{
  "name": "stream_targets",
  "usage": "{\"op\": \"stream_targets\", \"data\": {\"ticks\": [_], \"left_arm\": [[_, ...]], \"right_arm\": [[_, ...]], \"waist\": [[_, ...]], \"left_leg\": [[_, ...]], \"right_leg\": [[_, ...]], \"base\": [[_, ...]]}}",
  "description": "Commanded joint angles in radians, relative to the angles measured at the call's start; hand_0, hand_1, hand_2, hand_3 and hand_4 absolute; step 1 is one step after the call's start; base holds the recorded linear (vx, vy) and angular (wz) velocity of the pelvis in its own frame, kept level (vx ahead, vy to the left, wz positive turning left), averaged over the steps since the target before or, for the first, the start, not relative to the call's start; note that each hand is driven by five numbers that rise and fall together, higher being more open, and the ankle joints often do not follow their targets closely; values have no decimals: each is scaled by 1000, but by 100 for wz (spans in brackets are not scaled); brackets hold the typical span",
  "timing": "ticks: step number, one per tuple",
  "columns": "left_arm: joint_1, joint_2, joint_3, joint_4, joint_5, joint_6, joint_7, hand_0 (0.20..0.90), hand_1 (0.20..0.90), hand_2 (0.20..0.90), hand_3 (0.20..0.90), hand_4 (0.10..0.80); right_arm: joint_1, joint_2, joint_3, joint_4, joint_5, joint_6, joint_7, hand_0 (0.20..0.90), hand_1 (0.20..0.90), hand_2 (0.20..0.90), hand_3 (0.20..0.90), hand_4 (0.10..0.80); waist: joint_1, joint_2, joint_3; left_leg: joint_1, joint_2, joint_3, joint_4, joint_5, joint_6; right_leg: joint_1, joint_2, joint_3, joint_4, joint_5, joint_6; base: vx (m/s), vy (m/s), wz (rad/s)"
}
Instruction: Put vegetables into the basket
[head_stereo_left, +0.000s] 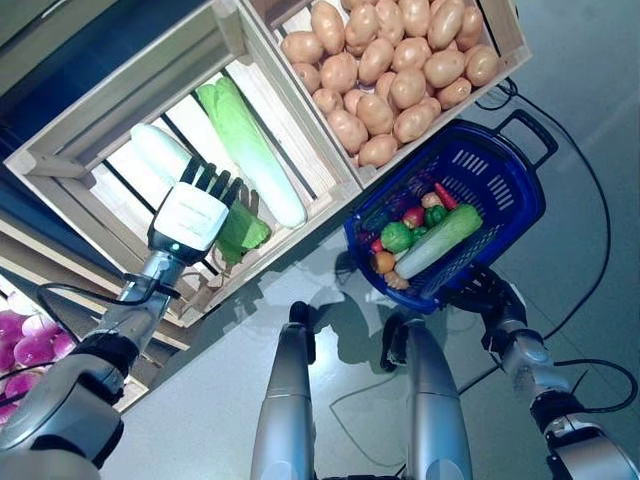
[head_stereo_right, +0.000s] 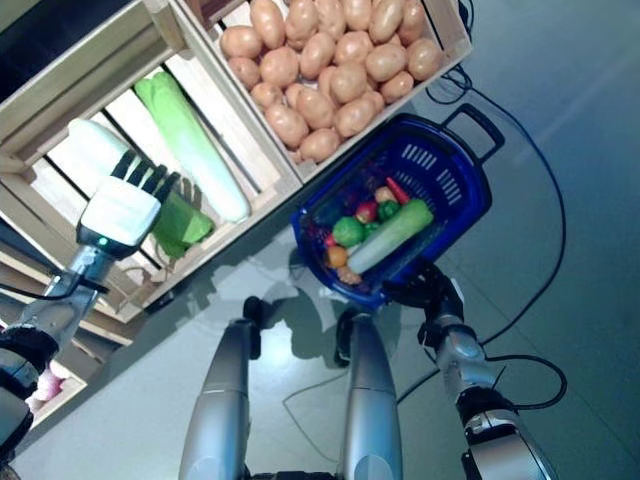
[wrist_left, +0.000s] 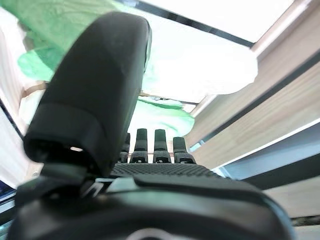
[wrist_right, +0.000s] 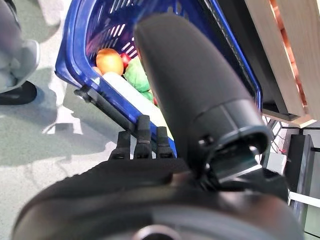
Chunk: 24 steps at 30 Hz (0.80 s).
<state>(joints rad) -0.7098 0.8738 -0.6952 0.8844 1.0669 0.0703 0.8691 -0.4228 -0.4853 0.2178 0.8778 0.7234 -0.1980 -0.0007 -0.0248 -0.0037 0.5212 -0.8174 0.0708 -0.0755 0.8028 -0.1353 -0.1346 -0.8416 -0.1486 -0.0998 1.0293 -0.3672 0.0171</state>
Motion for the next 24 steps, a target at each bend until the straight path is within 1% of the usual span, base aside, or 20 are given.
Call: {"op": "stream_targets", "data": {"ticks": [1,5,7,11,14,20,24], "left_arm": [[-85,16,52,7,-11,34,70,900,900,900,900,800],[-114,-3,35,52,-30,38,70,900,900,900,900,800],[-130,-10,25,69,-34,30,51,900,900,900,900,800],[-148,-15,12,94,-83,43,18,900,900,900,900,800],[-147,-22,10,117,-106,51,0,900,900,900,900,800],[-158,-35,-7,150,-122,33,-41,900,900,900,900,800],[-148,-37,-12,156,-143,22,-75,900,900,900,900,800]], "right_arm": [[-25,-70,4,-34,47,-63,-11,900,900,900,900,800],[-43,-76,11,-28,59,-68,-12,900,900,900,900,800],[-47,-76,11,-23,62,-74,-15,900,900,900,900,800],[-60,-77,8,-9,62,-82,-15,900,900,900,900,800],[-70,-82,13,-6,74,-88,-14,900,900,900,900,800],[-89,-85,15,-5,81,-92,-22,900,900,900,900,800],[-91,-85,9,-4,74,-98,-19,900,900,900,900,800]], "waist": [[-14,3,-1],[-18,0,-1],[-19,-2,-1],[-19,-4,-1],[-19,-7,-1],[-16,-14,-1],[-13,-17,-1]], "left_leg": [[37,-27,95,30,-81,79],[18,-26,97,41,-85,80],[13,-27,97,44,-87,80],[1,-26,99,50,-89,82],[-3,-26,99,47,-89,82],[-7,-23,100,43,-88,85],[-7,-24,97,33,-83,81]], "right_leg": [[58,13,40,-94,102,24],[38,17,40,-87,101,23],[35,18,40,-88,101,24],[22,22,41,-87,104,27],[20,26,41,-92,105,27],[16,26,36,-97,107,27],[17,27,30,-104,111,29]], "base": [[-31,14,-5],[-18,14,-5],[0,0,0],[0,0,0],[-1,2,-1],[0,0,0],[0,0,0]]}}
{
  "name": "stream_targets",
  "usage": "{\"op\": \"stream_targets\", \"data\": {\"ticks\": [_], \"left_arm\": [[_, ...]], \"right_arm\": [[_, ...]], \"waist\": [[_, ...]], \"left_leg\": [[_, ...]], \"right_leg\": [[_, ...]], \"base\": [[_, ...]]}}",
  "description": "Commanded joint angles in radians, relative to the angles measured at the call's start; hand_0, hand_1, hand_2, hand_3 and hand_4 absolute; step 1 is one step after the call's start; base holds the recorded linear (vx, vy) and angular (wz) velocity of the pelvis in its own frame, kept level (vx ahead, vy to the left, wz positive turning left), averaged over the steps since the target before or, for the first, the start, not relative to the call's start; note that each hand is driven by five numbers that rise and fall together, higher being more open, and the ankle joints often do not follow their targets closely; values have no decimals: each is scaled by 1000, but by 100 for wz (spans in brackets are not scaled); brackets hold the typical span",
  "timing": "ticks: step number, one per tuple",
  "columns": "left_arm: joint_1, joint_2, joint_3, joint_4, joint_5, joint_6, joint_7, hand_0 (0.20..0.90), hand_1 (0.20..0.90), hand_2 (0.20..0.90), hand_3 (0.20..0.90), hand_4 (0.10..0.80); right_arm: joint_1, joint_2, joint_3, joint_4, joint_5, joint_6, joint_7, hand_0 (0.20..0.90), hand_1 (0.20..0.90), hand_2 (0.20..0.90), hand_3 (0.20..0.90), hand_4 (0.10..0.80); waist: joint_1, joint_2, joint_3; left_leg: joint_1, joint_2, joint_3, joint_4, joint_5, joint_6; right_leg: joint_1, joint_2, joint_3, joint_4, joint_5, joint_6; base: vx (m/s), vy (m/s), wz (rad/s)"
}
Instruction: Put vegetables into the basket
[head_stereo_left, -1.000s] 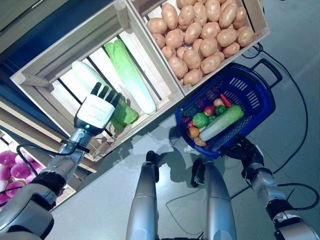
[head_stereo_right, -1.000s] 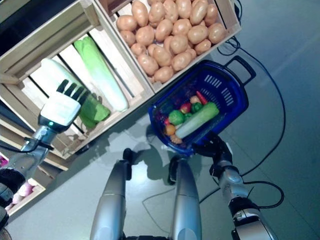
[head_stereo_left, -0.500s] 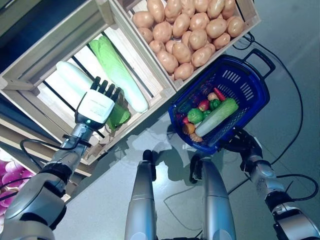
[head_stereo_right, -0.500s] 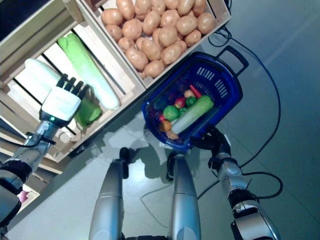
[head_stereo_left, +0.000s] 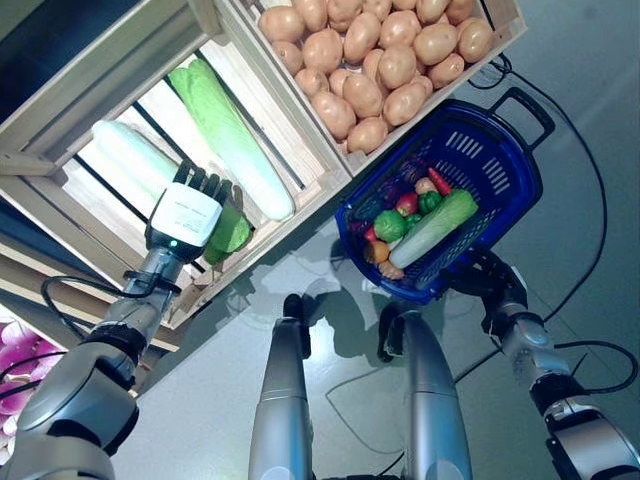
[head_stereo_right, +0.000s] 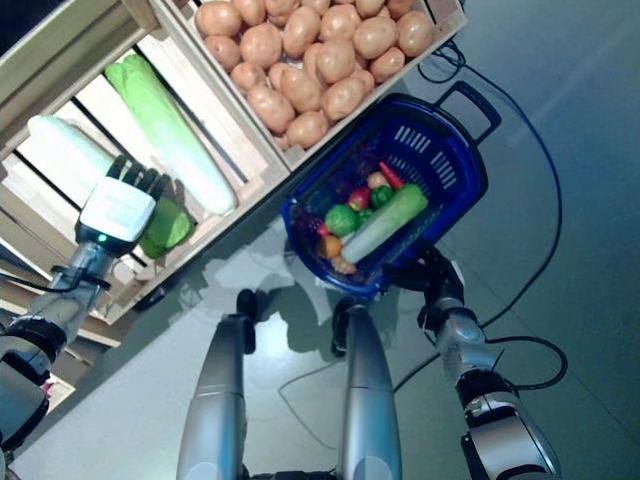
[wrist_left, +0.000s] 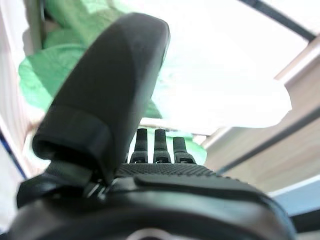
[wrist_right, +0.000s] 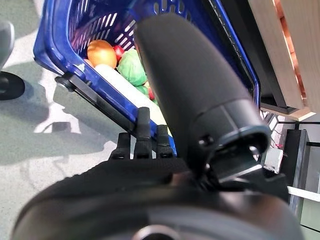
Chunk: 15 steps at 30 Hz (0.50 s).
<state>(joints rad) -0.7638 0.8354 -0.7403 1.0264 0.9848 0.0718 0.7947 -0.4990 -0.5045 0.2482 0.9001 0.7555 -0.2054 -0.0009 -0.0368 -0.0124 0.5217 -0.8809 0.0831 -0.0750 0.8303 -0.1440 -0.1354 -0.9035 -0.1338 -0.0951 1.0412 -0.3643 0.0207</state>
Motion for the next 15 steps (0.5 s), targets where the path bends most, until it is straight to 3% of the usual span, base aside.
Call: {"op": "stream_targets", "data": {"ticks": [1,7,15], "left_arm": [[-91,1,33,16,-60,17,-2,900,900,900,900,800],[-94,1,18,16,-90,15,-45,900,900,900,900,800],[-90,2,40,26,-77,12,63,900,900,900,900,800]], "right_arm": [[-16,-70,-22,-31,46,-89,-21,900,900,900,900,800],[-30,-79,-20,-28,51,-89,-23,900,900,900,900,800],[-27,-84,-25,-17,59,-109,-15,900,900,900,900,800]], "waist": [[-1,-9,-2],[3,-7,-2],[9,-11,-2]], "left_leg": [[54,-36,97,7,-74,81],[46,-37,95,5,-72,81],[33,-33,93,0,-65,83]], "right_leg": [[79,12,24,-117,109,24],[72,12,22,-116,108,23],[62,8,12,-115,109,19]], "base": [[0,0,0],[0,0,0],[0,0,0]]}}
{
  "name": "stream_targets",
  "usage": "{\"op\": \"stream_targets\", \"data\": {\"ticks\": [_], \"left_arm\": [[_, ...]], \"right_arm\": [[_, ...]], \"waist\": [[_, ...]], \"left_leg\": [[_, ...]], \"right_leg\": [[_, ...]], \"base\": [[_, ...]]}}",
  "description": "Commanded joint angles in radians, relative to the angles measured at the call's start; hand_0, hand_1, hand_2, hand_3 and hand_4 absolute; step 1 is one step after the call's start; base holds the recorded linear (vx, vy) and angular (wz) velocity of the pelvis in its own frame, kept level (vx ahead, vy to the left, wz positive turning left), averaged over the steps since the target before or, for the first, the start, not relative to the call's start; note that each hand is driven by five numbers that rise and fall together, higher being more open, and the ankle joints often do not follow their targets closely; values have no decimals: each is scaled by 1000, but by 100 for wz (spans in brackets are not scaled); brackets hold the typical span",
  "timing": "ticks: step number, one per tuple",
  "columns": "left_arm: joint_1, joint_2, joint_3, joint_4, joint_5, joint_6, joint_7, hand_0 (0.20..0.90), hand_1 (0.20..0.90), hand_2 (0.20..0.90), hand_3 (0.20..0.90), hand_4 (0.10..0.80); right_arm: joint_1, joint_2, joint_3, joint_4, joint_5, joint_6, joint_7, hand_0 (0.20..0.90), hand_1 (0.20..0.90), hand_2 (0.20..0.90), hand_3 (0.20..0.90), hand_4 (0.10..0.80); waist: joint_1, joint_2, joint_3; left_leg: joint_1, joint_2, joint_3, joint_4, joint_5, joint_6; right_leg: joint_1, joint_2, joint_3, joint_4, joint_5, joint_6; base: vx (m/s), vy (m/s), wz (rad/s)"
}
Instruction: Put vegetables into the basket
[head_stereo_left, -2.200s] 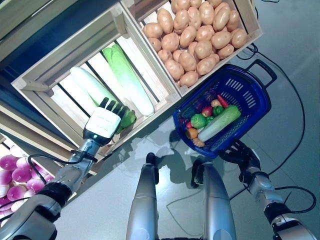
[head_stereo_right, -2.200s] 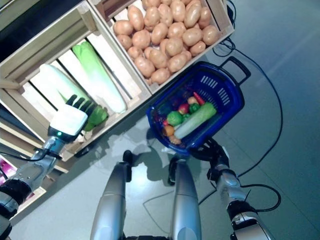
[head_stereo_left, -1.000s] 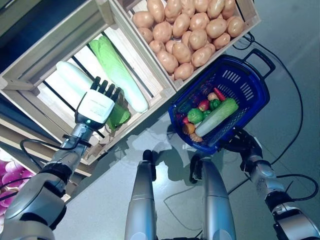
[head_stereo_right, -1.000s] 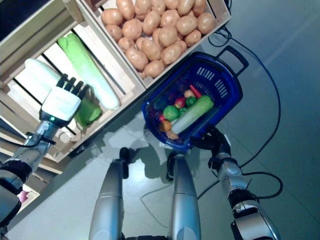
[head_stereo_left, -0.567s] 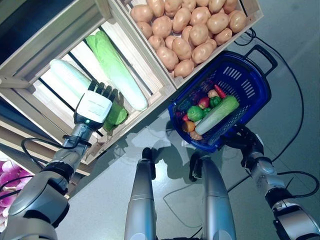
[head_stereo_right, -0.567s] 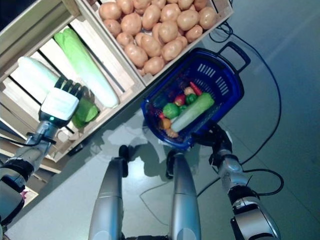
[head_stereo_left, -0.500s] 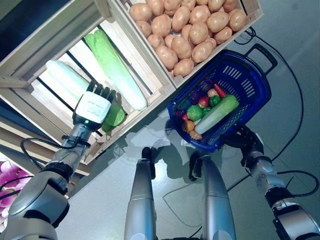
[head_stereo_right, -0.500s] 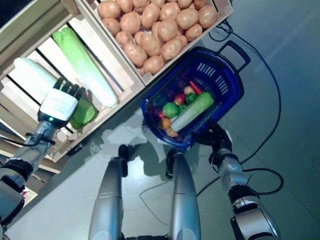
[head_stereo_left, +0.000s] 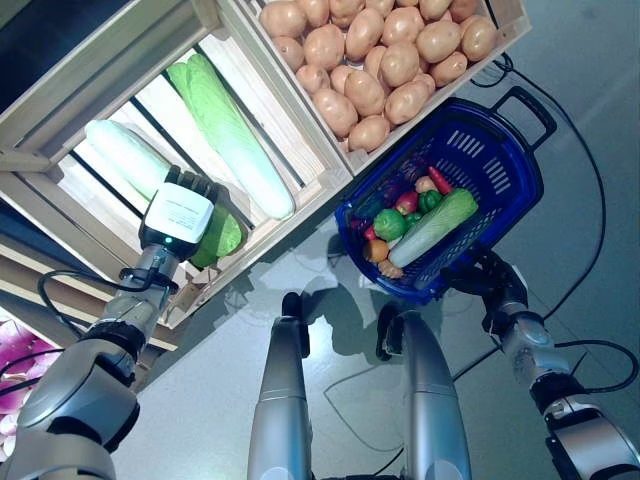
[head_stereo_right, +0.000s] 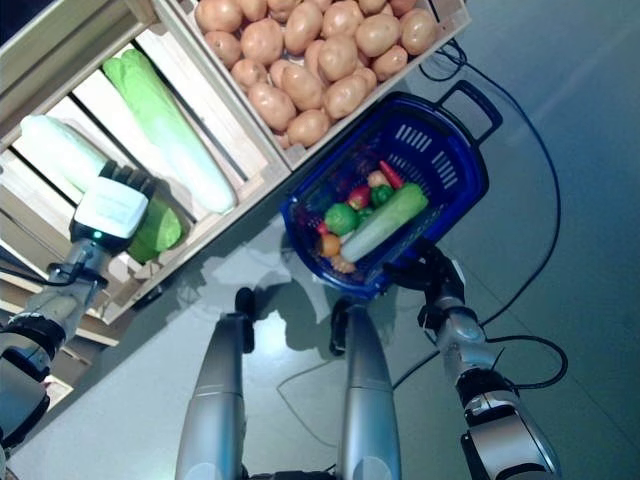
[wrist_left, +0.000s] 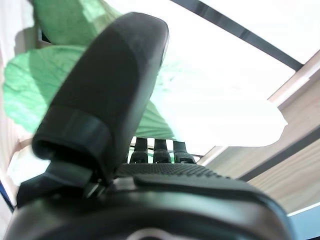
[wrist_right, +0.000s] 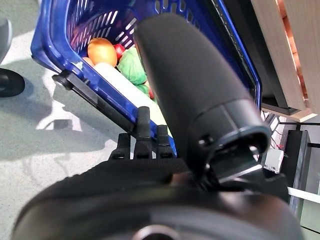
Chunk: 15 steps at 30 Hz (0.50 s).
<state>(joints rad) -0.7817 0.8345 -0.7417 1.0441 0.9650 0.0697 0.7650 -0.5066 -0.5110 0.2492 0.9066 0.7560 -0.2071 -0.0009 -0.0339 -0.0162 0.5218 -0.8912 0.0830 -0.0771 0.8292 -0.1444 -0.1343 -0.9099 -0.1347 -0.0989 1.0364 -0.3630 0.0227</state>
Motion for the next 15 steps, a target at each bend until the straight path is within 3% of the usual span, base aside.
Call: {"op": "stream_targets", "data": {"ticks": [1,3,4,15], "left_arm": [[-74,0,40,8,-51,16,92,625,625,625,625,616],[-79,-1,38,11,-48,17,98,345,345,345,345,430],[-81,-1,36,10,-48,18,96,300,300,300,300,400],[-94,-6,33,17,-77,30,106,300,300,300,300,400]], "right_arm": [[-20,-77,-27,-20,59,-111,-12,900,900,900,900,800],[-24,-78,-29,-14,60,-113,-8,900,900,900,900,800],[-25,-78,-29,-16,61,-114,-7,900,900,900,900,800],[-33,-77,-25,-33,65,-113,-16,900,900,900,900,800]], "waist": [[6,-9,-2],[7,-10,-2],[8,-11,-2],[8,-16,-2]], "left_leg": [[43,-32,95,1,-64,81],[41,-31,95,1,-63,81],[39,-31,95,1,-62,81],[40,-34,99,5,-69,85]], "right_leg": [[68,9,14,-108,106,16],[66,8,13,-107,106,15],[65,8,12,-106,106,15],[67,10,11,-104,106,15]], "base": [[0,0,0],[0,0,0],[0,0,0],[0,0,0]]}}
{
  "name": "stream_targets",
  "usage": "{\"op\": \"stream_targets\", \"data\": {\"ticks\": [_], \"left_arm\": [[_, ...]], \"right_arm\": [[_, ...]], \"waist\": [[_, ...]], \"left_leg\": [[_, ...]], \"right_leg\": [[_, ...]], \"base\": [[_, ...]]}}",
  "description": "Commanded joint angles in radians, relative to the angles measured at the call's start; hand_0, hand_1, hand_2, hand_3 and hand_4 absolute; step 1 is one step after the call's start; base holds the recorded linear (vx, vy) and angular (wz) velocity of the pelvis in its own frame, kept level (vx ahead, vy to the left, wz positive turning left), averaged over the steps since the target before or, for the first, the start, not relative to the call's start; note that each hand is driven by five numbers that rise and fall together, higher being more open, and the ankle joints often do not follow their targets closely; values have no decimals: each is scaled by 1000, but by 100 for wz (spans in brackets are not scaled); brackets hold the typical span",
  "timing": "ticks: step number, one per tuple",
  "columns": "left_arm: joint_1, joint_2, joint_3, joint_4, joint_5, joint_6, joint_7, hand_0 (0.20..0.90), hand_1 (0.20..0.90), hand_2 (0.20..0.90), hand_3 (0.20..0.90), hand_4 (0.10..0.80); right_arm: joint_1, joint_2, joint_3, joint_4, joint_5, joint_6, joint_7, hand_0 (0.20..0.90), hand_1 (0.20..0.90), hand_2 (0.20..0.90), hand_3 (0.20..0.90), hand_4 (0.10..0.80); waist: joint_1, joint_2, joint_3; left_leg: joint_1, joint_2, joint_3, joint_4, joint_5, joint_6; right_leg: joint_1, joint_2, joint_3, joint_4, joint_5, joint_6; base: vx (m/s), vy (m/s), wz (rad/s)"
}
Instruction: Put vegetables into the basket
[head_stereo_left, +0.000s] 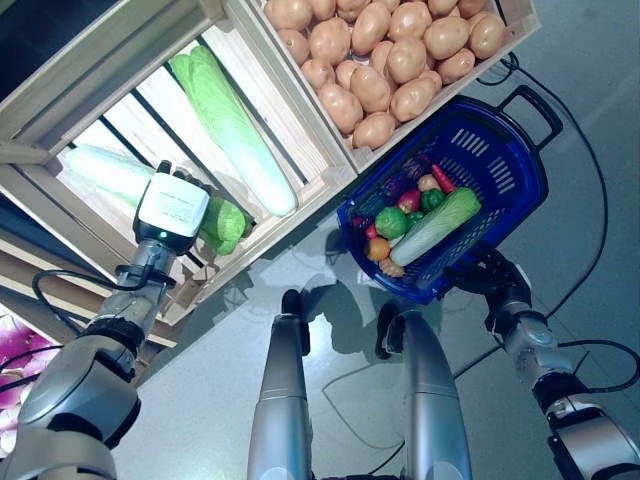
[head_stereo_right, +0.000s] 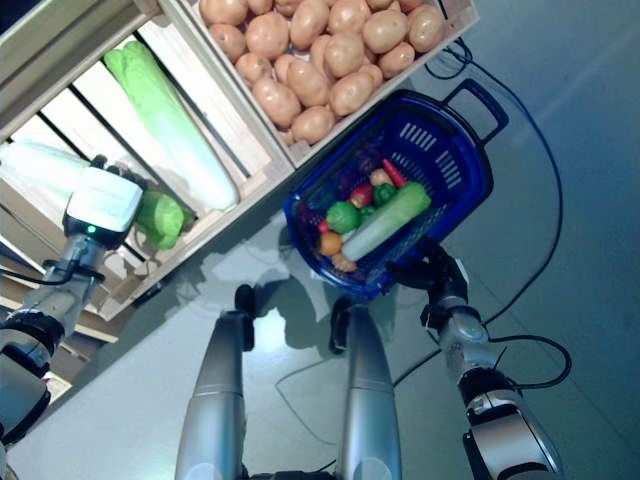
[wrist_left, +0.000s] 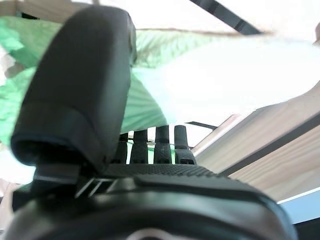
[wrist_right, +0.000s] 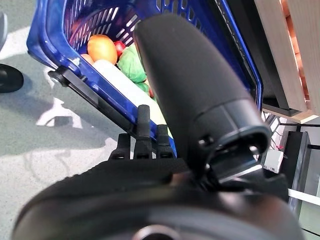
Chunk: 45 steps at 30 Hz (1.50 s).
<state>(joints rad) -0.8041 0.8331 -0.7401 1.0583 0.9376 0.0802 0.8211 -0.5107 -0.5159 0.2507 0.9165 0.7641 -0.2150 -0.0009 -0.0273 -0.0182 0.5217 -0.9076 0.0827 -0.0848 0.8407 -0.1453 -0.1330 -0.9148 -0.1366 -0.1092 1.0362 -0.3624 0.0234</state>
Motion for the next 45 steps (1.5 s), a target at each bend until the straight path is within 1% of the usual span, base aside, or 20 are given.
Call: {"op": "stream_targets", "data": {"ticks": [1,5,11,16,20,21,24,26,27,28,30,31,36,37,38,39,40,42,43,45], "left_arm": [[-67,-5,37,1,-62,20,61,300,300,300,300,400],[-54,0,65,2,-87,7,111,300,300,300,300,400],[-33,25,141,-61,-152,-83,269,300,300,300,300,400],[-4,35,183,-125,-178,-113,302,300,300,300,300,400],[55,26,248,-200,-212,-131,316,300,300,300,300,400],[66,24,260,-211,-248,-149,319,300,300,300,300,400],[143,3,340,-281,-290,-201,326,300,300,300,300,400],[210,-25,414,-361,-403,-280,305,300,300,300,300,400],[250,-43,452,-402,-465,-336,279,300,300,300,300,400],[271,-53,469,-423,-489,-360,266,300,300,300,300,400],[341,-106,537,-518,-626,-462,186,300,300,300,300,400],[357,-123,556,-540,-656,-486,162,300,300,300,300,400],[481,-260,668,-712,-960,-645,-134,300,300,300,300,400],[489,-268,674,-723,-986,-653,-153,300,300,300,300,400],[513,-293,689,-749,-1067,-673,-229,300,300,300,300,400],[522,-305,695,-759,-1094,-679,-263,300,300,300,300,400],[548,-339,705,-801,-1185,-685,-360,300,300,300,300,400],[578,-378,711,-832,-1328,-699,-492,300,300,300,300,400],[596,-405,720,-858,-1420,-686,-565,300,300,300,300,400],[623,-438,730,-897,-1546,-652,-672,300,300,300,300,400]], "right_arm": [[-27,-73,-27,-46,59,-105,-16,900,900,900,900,800],[-24,-71,-34,-50,56,-104,-13,900,900,900,900,800],[13,-55,-41,-77,52,-112,-18,900,900,900,900,800],[41,-40,-45,-97,56,-121,-25,900,900,900,900,800],[76,-17,-56,-132,52,-132,-35,900,900,900,900,800],[80,-13,-60,-134,53,-132,-34,900,900,900,900,800],[128,1,-81,-156,45,-136,-42,900,900,900,900,800],[174,12,-93,-185,36,-142,-50,900,900,900,900,800],[200,23,-96,-198,25,-151,-56,900,900,900,900,800],[214,28,-98,-203,21,-156,-57,900,900,900,900,800],[266,50,-108,-235,-11,-172,-74,900,900,900,900,800],[277,55,-112,-245,-15,-173,-76,900,900,900,900,800],[358,101,-136,-312,-84,-183,-93,900,900,900,900,800],[361,104,-138,-315,-92,-183,-95,900,900,900,900,800],[373,109,-140,-326,-120,-183,-105,900,900,900,900,800],[377,111,-140,-332,-132,-183,-109,900,900,900,900,800],[389,112,-148,-359,-144,-180,-107,900,900,900,900,800],[404,119,-159,-392,-177,-173,-116,900,900,900,900,800],[419,123,-167,-411,-209,-171,-114,900,900,900,900,800],[442,128,-171,-452,-293,-156,-123,900,900,900,900,800]], "waist": [[2,-14,-2],[3,-16,-2],[8,-16,-2],[13,-16,-2],[20,-16,-2],[22,-16,-2],[35,-18,-15],[46,-18,-28],[52,-17,-34],[54,-17,-36],[65,-19,-47],[69,-20,-51],[89,-29,-96],[89,-29,-102],[92,-28,-110],[92,-28,-118],[96,-27,-135],[97,-25,-157],[96,-25,-173],[94,-24,-195]], "left_leg": [[61,-33,108,-9,-68,83],[78,-32,110,-23,-65,81],[136,-35,112,-88,-43,78],[173,-33,113,-132,-27,76],[235,-35,112,-189,-11,73],[248,-38,111,-197,-10,75],[300,-51,102,-235,-2,76],[344,-60,96,-276,6,80],[365,-65,92,-297,11,82],[372,-67,90,-303,13,82],[406,-76,79,-336,24,83],[415,-78,76,-346,27,83],[514,-91,47,-463,62,87],[519,-92,44,-474,69,88],[546,-93,39,-500,73,87],[554,-92,37,-517,82,86],[586,-90,36,-555,92,86],[624,-87,34,-598,104,87],[650,-85,33,-631,113,87],[693,-80,31,-680,125,86]], "right_leg": [[76,12,21,-106,106,15],[92,13,20,-120,110,17],[150,20,19,-186,134,22],[190,18,13,-227,146,23],[251,19,10,-284,159,26],[265,19,8,-296,161,26],[321,11,-4,-340,169,29],[363,6,-13,-377,172,31],[383,3,-17,-394,174,32],[392,0,-21,-401,175,33],[433,-6,-31,-440,182,37],[444,-8,-34,-452,184,38],[553,-22,-66,-579,209,44],[559,-23,-69,-593,215,44],[590,-24,-74,-622,220,46],[602,-25,-79,-644,228,46],[642,-27,-91,-690,240,47],[682,-27,-102,-733,253,50],[712,-28,-107,-769,262,52],[762,-26,-116,-822,276,57]], "base": [[0,0,0],[0,0,0],[12,-5,0],[9,-23,3],[26,-35,4],[43,-35,4],[83,-50,8],[110,-37,8],[97,-14,6],[97,-10,4],[85,-21,5],[81,-31,8],[108,-29,10],[110,-19,0],[78,-14,1],[134,-23,3],[125,-17,2],[136,-9,2],[138,-8,4],[138,-10,0]]}}
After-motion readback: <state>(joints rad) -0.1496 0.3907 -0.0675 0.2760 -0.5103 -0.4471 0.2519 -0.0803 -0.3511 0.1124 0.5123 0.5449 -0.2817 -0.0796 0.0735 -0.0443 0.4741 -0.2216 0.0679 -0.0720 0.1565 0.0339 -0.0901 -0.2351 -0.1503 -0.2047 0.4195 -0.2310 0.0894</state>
